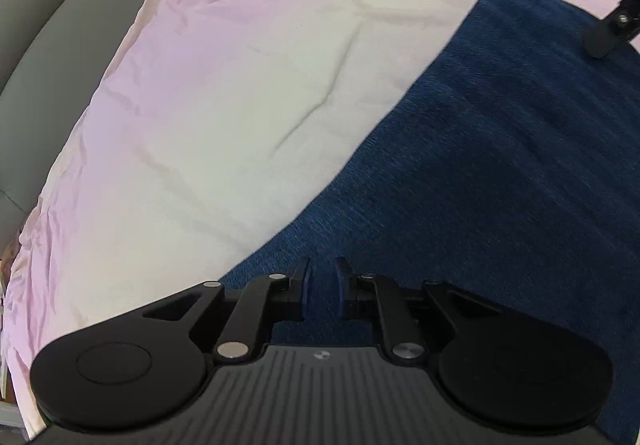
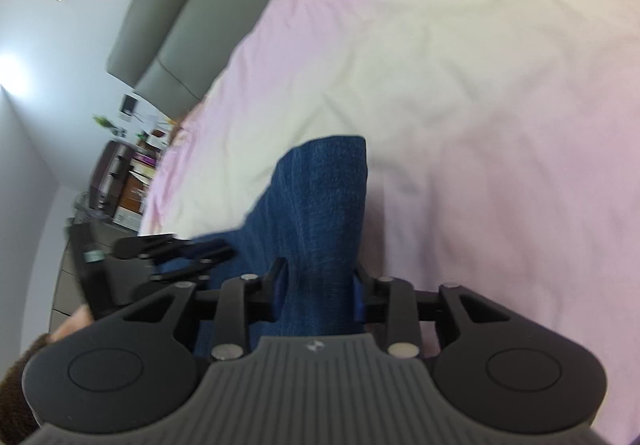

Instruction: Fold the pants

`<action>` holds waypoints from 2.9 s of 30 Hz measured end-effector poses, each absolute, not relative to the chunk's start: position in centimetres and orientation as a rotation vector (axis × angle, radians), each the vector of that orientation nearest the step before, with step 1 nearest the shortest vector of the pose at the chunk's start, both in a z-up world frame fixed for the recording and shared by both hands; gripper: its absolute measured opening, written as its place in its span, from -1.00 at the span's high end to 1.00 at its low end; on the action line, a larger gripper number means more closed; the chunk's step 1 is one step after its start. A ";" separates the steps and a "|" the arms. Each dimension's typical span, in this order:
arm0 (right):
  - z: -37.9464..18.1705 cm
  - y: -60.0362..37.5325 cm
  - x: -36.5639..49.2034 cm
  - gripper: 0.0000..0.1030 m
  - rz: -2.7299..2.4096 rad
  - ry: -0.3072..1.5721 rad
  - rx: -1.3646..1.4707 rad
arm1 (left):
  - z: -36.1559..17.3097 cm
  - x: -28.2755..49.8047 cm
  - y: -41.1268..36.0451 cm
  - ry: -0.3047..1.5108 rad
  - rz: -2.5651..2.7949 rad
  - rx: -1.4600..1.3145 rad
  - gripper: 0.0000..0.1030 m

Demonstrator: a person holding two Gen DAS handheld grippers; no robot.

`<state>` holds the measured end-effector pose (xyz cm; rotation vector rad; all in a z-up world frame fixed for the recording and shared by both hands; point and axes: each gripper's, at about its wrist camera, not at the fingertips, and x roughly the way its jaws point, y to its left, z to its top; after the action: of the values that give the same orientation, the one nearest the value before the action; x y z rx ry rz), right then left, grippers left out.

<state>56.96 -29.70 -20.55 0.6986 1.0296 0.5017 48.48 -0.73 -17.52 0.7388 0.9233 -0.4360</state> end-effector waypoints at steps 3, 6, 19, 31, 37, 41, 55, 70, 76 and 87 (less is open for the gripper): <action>-21.7 -30.6 55.5 0.42 0.474 1.045 0.723 | -17.2 45.2 0.0 0.938 -0.478 0.743 0.65; -22.7 -30.9 53.9 0.42 0.466 1.072 0.730 | -17.4 42.5 0.4 0.969 -0.530 0.760 0.63; -17.3 -29.4 52.3 0.77 0.487 1.054 0.753 | -19.6 41.2 2.2 1.021 -0.556 0.687 0.72; -2.4 -16.0 54.2 0.79 0.492 1.056 0.483 | -19.3 33.8 7.7 0.939 -0.662 0.410 0.72; 0.9 -6.6 54.8 0.79 0.537 1.055 0.340 | -15.6 30.7 14.2 0.864 -0.617 0.323 0.64; 1.2 0.3 54.7 0.79 0.590 1.060 0.276 | -13.6 30.0 21.9 0.837 -0.467 0.237 0.64; -8.9 20.3 57.7 0.84 0.635 1.201 0.236 | -13.3 31.6 37.7 0.832 -0.113 -0.121 0.59; -10.6 23.3 56.6 0.98 0.712 1.108 0.081 | -11.9 31.7 37.4 0.771 -0.186 -0.334 -0.23; -9.3 14.4 54.2 0.57 0.636 1.030 -0.009 | -12.9 33.3 34.6 0.821 -0.176 -0.399 -0.59; -15.3 1.5 47.0 0.54 0.602 1.071 -0.051 | -9.6 33.5 30.1 0.814 -0.138 -0.276 0.62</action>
<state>46.99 1.49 -15.30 -0.0511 1.0707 0.6020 33.50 30.11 -9.55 -0.2764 0.8142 -0.1377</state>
